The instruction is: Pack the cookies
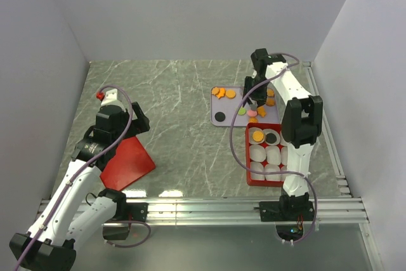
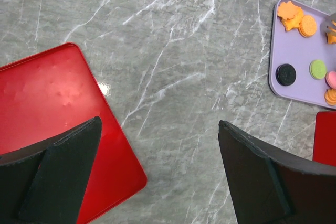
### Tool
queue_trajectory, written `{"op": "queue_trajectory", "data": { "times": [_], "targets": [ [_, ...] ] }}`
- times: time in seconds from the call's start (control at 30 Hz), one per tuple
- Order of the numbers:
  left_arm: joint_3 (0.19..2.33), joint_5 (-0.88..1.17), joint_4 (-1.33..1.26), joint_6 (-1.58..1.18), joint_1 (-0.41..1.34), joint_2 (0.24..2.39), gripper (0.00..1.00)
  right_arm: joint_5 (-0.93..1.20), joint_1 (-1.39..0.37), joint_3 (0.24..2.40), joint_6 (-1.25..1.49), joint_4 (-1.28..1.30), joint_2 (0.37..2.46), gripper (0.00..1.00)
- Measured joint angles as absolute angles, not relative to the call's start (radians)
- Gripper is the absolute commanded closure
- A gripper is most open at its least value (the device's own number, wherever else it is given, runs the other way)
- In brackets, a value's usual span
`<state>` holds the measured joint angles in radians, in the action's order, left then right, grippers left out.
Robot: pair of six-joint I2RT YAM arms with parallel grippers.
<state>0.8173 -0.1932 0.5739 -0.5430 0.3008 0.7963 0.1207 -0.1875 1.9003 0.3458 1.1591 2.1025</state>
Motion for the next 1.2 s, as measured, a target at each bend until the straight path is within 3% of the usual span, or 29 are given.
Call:
{"op": "queue_trajectory", "data": {
  "times": [0.2,0.5,1.2],
  "targets": [
    [0.817,-0.202,0.575,-0.543,0.301,0.797,0.01,0.113,-0.199,1.942,0.345,1.168,2.149,0.49],
    [0.817,-0.207,0.588,-0.543,0.301,0.802,0.0,0.099,-0.2,1.918,0.342,1.168,2.149,0.65],
    [0.817,-0.203,0.588,-0.543,0.301,0.785,0.01,0.105,-0.2,1.898,0.358,1.164,2.035,0.69]
  ]
}}
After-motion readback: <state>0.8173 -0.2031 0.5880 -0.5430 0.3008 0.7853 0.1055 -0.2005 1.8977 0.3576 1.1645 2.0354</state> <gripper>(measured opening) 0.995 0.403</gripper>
